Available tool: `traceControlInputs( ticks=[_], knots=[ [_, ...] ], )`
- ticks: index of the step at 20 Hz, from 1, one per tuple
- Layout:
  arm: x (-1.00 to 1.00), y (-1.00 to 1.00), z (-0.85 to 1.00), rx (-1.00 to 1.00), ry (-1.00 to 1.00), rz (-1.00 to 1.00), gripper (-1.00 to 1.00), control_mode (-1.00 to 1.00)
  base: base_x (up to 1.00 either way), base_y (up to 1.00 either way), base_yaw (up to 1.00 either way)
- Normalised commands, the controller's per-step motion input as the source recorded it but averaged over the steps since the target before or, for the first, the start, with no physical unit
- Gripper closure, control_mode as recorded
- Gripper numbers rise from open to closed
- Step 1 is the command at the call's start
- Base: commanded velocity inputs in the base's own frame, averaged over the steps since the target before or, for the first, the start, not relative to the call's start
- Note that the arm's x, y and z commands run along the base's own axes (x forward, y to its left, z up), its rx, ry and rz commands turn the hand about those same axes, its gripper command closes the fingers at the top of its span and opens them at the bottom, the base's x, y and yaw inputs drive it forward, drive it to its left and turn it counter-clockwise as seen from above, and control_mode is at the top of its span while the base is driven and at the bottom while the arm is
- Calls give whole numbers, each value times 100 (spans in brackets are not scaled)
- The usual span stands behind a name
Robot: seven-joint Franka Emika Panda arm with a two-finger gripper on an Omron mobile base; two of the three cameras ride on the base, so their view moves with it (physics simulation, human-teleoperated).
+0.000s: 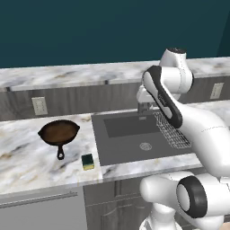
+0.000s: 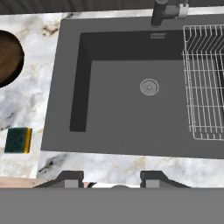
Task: Pick the pan and sponge and place them into the sink. Then turn on the water.
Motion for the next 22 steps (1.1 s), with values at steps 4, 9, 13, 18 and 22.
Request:
traceControlInputs(
  ticks=[4,9,13,18,22],
  knots=[
    [0,6,-4,0,0,0,-100,-100,0,0,0],
    [1,15,-9,0,0,0,-100,-100,0,0,0],
    [1,17,-14,0,0,0,-100,-100,0,0,0],
    [0,19,-13,0,0,0,-100,-100,0,0,0],
    [0,19,-10,0,0,0,-100,-100,0,0,0]
  ],
)
